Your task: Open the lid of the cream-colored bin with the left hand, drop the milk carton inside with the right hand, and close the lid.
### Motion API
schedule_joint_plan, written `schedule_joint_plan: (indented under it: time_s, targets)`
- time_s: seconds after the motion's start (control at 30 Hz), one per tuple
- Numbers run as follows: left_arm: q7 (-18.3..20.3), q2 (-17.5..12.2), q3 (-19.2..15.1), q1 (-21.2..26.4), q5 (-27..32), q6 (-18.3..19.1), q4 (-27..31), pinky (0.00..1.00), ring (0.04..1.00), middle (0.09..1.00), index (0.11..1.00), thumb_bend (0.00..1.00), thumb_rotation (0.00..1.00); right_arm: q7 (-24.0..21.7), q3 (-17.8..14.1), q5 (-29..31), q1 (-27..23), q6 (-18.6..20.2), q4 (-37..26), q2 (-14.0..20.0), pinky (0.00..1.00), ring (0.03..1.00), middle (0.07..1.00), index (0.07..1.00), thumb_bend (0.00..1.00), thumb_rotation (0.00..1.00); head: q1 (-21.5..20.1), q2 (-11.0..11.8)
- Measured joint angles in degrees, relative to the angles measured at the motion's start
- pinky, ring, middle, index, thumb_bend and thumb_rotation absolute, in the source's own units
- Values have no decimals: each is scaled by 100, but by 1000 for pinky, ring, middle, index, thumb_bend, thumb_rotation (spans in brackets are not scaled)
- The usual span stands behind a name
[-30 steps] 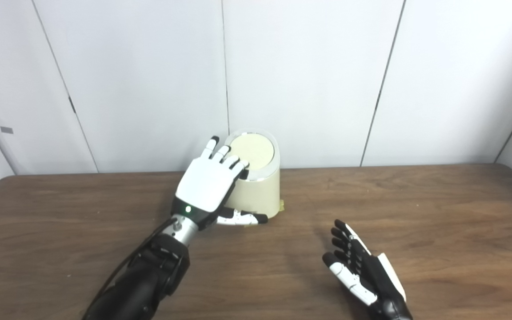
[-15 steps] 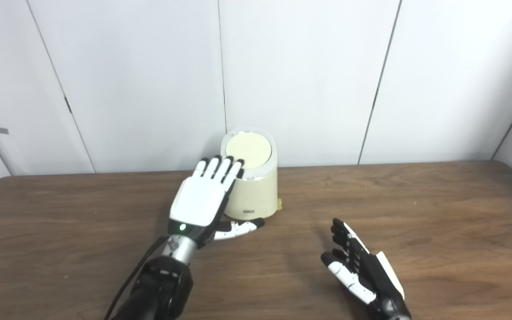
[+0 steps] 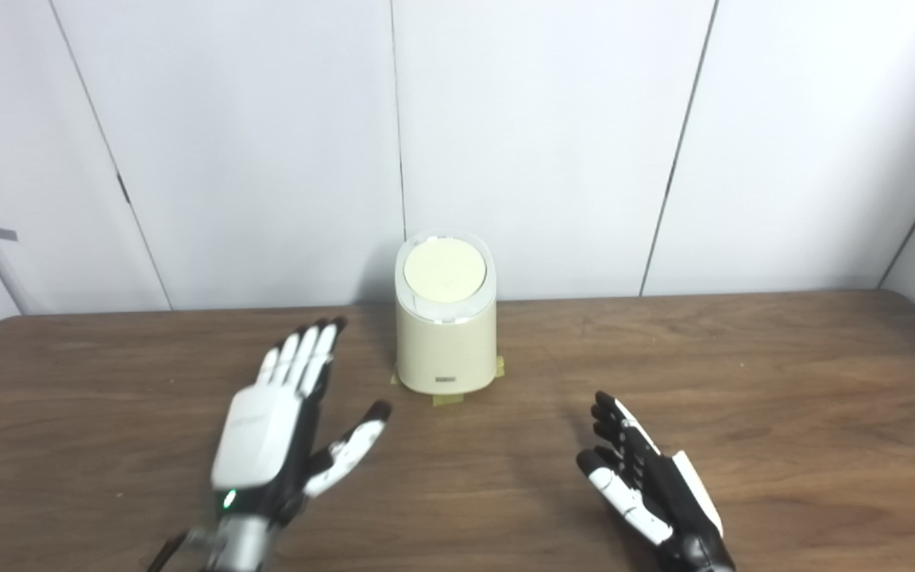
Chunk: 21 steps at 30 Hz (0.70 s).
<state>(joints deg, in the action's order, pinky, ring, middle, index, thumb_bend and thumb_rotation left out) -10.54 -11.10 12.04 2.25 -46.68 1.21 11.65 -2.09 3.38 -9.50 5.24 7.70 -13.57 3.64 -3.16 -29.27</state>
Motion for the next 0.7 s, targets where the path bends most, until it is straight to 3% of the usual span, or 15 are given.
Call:
schedule_joint_plan:
  time_s: [0.1,0.23,0.3,0.4,0.5,0.57,0.7]
  targets:
    - [-124,104,-316,-331,930,-527,24,954,979,984,978,333,976,0,-46,68,0,-60,42,-1,891,921,928,947,529,648,0,0]
    - [-281,234,-639,-612,1982,-1290,-75,806,887,894,881,215,894,-3,-113,267,1,-172,117,-3,885,918,920,930,384,640,9,-26]
    - [-298,311,-781,-682,2294,-1453,-156,739,831,841,828,183,794,1,-155,371,1,-282,188,-11,841,888,895,892,272,550,26,-26]
    - [-354,339,-931,-722,2785,-1829,-187,697,791,804,787,163,581,81,-244,422,0,-452,297,-48,794,846,861,849,205,335,26,-35]
    - [-253,343,-1027,-782,3306,-1845,-195,703,790,807,786,169,435,296,-395,462,-7,-649,434,-117,720,783,804,789,237,159,9,-44]
    - [-183,346,-1076,-813,3595,-1758,-199,705,785,801,776,180,326,483,-501,458,-27,-759,457,-223,687,755,780,763,253,93,-44,-70]
    - [-8,351,-1113,-833,3864,-1502,-213,707,782,794,768,192,269,703,-584,387,-34,-869,470,-278,640,721,749,735,278,80,-26,-114]
